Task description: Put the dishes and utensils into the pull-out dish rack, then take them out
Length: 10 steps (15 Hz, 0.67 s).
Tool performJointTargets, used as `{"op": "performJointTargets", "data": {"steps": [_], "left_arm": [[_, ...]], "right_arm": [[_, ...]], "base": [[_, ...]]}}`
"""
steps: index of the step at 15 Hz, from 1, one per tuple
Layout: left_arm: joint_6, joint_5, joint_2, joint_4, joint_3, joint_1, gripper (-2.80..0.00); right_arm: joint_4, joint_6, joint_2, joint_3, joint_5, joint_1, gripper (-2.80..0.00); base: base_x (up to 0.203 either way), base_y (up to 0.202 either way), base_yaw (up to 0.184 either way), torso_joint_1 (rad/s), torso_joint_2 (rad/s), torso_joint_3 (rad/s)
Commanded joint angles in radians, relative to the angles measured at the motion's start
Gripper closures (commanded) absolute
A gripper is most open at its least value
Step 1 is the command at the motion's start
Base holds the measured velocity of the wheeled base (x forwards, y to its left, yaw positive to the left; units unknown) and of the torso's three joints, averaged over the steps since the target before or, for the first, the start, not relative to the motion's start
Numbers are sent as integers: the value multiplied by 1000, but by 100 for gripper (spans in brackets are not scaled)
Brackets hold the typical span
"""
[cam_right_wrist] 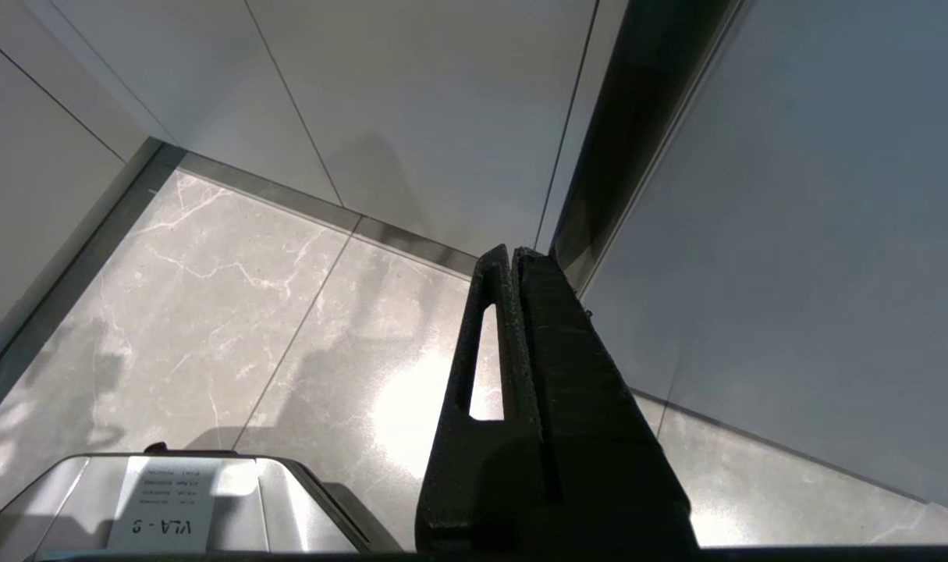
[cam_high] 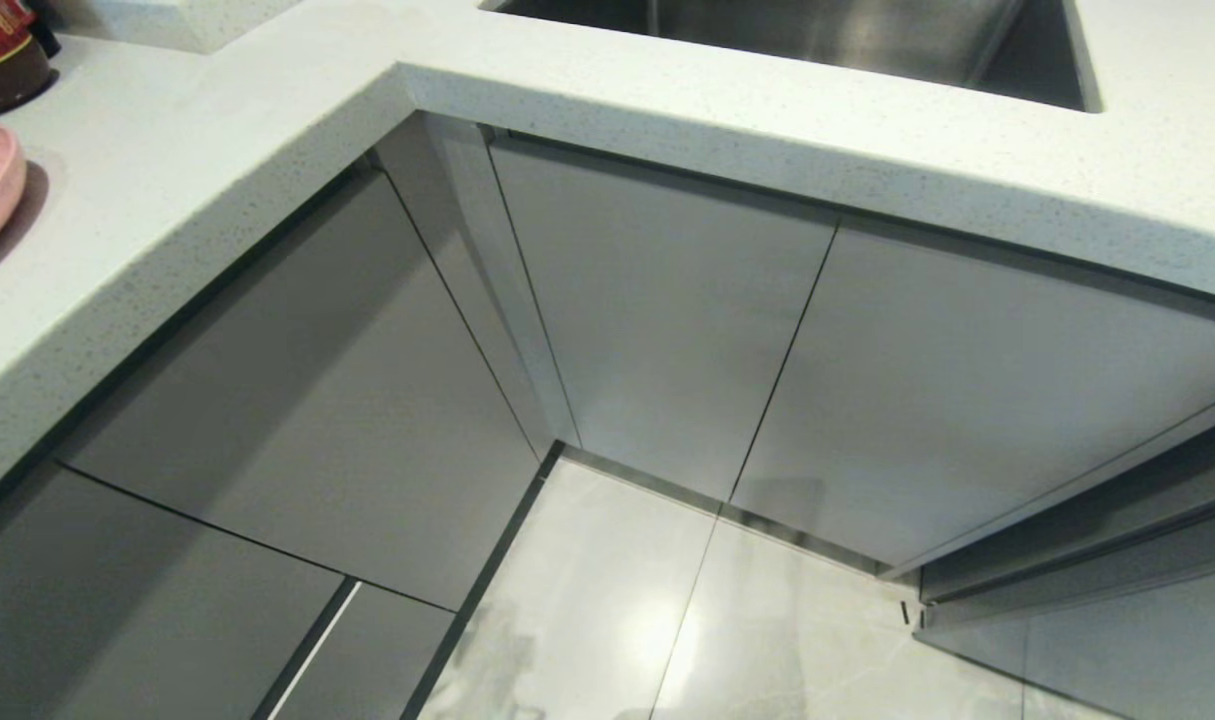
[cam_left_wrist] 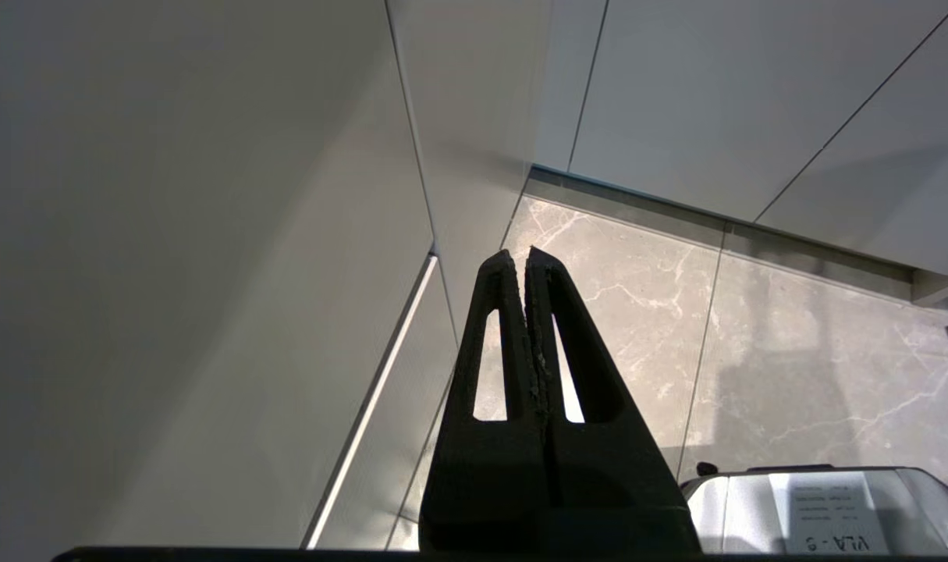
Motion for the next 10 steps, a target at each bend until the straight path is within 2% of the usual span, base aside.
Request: {"op": "performJointTargets", "data": {"steps": [1, 5, 7, 10], "left_arm": [[0, 1, 2, 1, 1, 1, 0], [-5, 2, 2, 0, 2, 0, 0], [-34, 1, 2, 0, 2, 0, 0], [-29, -1, 0, 0, 0, 0, 0]], "right_arm": [[0, 0, 0, 0, 0, 0, 0], [0, 0, 0, 0, 0, 0, 0], [0, 0, 0, 0, 1, 0, 0], [0, 0, 0, 0, 1, -1, 0]], "base": [[0, 0, 0, 0, 0, 0], [0, 0, 0, 0, 0, 0], [0, 0, 0, 0, 0, 0], [0, 0, 0, -1, 4, 129]]}}
